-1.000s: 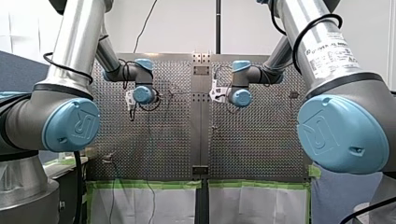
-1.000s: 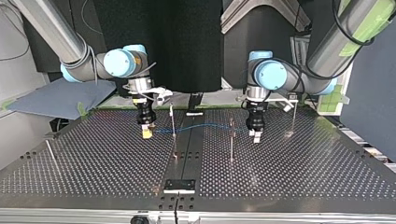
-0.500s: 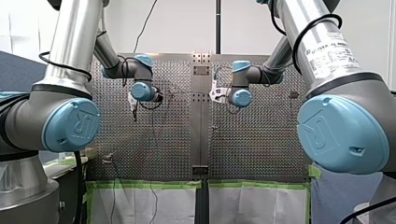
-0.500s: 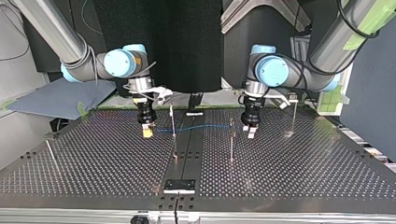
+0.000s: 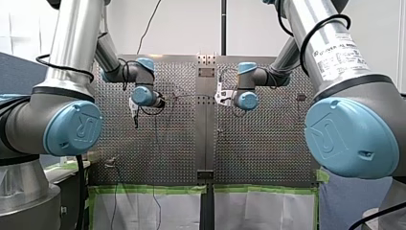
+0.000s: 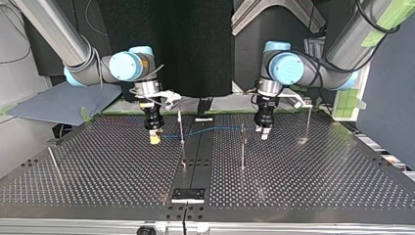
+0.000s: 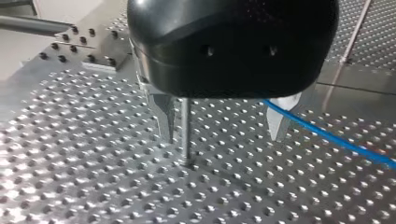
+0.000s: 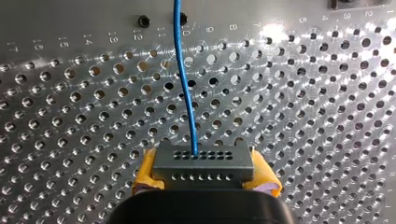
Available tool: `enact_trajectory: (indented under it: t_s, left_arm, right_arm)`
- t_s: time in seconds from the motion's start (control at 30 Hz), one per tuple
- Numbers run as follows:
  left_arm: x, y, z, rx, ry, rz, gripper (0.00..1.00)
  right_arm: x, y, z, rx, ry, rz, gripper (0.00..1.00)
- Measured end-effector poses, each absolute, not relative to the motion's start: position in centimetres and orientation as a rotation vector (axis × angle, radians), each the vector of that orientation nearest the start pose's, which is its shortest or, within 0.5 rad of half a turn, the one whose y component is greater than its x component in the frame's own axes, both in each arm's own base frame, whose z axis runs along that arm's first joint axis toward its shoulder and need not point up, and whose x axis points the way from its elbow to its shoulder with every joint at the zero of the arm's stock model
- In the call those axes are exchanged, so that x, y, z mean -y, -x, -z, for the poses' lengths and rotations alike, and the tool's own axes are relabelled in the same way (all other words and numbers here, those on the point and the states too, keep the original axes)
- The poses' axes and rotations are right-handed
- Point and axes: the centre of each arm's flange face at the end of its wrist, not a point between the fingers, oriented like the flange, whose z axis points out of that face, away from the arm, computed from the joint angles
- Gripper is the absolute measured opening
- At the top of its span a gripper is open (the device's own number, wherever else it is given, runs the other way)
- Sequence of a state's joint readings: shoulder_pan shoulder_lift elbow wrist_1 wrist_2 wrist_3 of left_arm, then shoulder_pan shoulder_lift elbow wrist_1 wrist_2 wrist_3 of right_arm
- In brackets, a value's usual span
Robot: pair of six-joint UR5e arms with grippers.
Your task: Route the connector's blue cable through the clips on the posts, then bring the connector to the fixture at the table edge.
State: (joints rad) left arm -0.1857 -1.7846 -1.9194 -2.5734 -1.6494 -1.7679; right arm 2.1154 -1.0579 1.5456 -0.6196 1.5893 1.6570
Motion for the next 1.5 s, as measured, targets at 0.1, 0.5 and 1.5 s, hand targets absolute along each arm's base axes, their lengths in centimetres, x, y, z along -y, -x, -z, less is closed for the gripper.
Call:
enact_trajectory:
  t_s: [0.1,0.5,1.5]
  left_arm:
    - [22.2,-48.7,-27.6,-1.557,0.071,0.256,0.98]
    - [23.2,-47.8,-27.2,-1.571,0.049,0.338,0.98]
    - [23.4,-46.1,-28.1,-1.594,0.085,0.431,0.98]
  right_arm:
    - [50.2,-45.8,-26.3,0.918,-1.444,-1.733,0.00]
    - [50.2,-45.8,-26.3,0.918,-1.447,-1.731,0.00]
    - [50.1,-45.8,-26.2,0.921,-1.452,-1.726,0.00]
